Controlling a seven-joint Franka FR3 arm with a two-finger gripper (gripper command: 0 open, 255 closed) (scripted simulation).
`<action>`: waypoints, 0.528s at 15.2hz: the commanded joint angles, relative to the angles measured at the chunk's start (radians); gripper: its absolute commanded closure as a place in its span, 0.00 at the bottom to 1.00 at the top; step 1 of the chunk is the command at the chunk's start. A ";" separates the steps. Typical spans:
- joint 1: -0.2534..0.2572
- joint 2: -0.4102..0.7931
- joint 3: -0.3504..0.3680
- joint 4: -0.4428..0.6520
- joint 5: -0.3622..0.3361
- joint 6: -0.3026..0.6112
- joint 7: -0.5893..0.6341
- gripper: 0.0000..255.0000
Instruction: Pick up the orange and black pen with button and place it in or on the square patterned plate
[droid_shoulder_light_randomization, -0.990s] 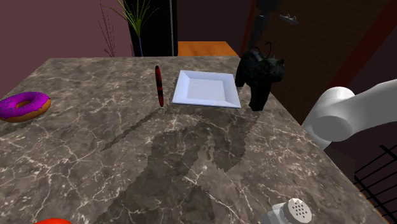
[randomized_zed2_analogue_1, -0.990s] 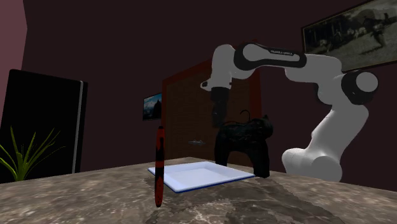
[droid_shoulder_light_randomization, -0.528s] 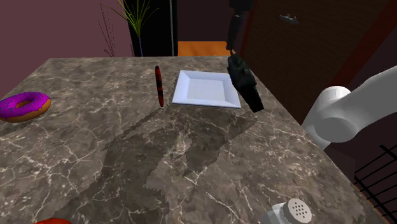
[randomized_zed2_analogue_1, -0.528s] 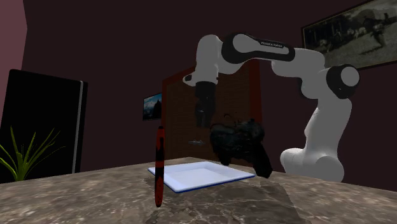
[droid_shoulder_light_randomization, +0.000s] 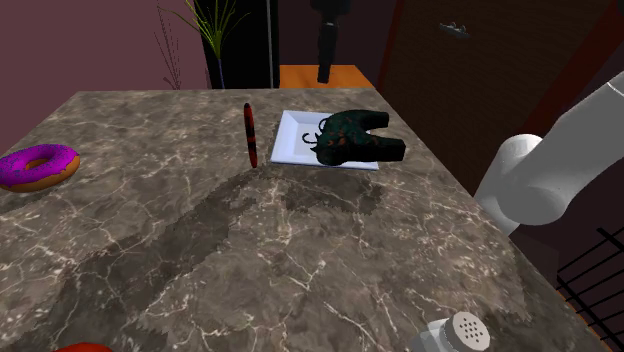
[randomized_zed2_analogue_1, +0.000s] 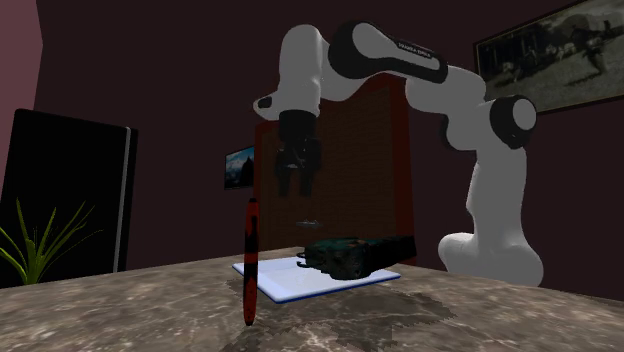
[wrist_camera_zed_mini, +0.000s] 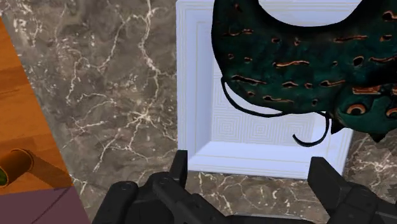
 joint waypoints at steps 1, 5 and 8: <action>0.020 0.063 0.027 0.066 -0.004 -0.010 -0.011 0.00; 0.061 0.179 0.081 0.191 -0.022 -0.035 -0.030 0.00; 0.096 0.268 0.122 0.291 -0.043 -0.060 -0.042 0.00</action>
